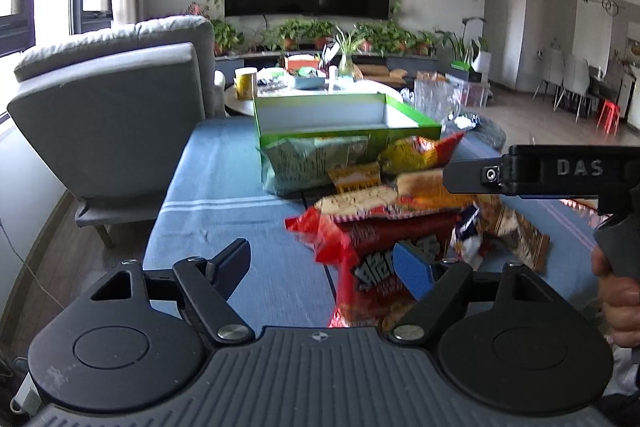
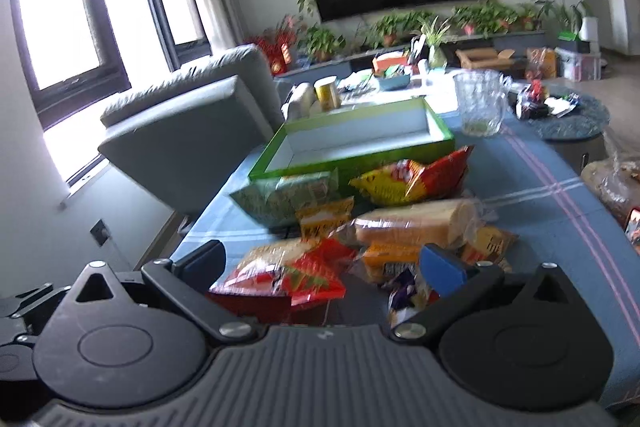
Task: Organize snacks
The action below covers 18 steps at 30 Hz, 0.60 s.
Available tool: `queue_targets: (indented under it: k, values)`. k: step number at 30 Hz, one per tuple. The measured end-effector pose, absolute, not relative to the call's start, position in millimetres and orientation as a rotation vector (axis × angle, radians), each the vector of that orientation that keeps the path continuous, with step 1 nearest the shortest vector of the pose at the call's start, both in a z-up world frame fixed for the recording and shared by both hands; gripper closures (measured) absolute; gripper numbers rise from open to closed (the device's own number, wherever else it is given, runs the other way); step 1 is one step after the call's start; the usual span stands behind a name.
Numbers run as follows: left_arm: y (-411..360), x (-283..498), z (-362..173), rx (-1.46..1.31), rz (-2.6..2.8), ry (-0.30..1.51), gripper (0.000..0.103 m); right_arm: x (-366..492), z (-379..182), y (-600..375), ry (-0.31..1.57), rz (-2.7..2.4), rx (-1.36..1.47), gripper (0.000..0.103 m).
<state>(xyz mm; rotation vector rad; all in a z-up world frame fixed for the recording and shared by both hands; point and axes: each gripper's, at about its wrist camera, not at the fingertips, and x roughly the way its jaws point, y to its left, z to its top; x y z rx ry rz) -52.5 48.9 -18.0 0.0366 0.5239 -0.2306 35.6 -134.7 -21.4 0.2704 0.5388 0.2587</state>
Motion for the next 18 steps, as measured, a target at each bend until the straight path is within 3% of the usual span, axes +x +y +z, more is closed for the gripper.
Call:
queue_targets:
  k: [9, 18]
  values:
    - [47.8, -36.5, -38.8, -0.012, -0.280, 0.623, 0.046, 33.4, -41.5, -116.9, 0.655, 0.364, 0.245, 0.000]
    - [41.0, -29.1, -55.1, -0.011, -0.335, 0.664, 0.052, 42.8, -58.5, -114.6, 0.767, 0.407, 0.313, 0.000]
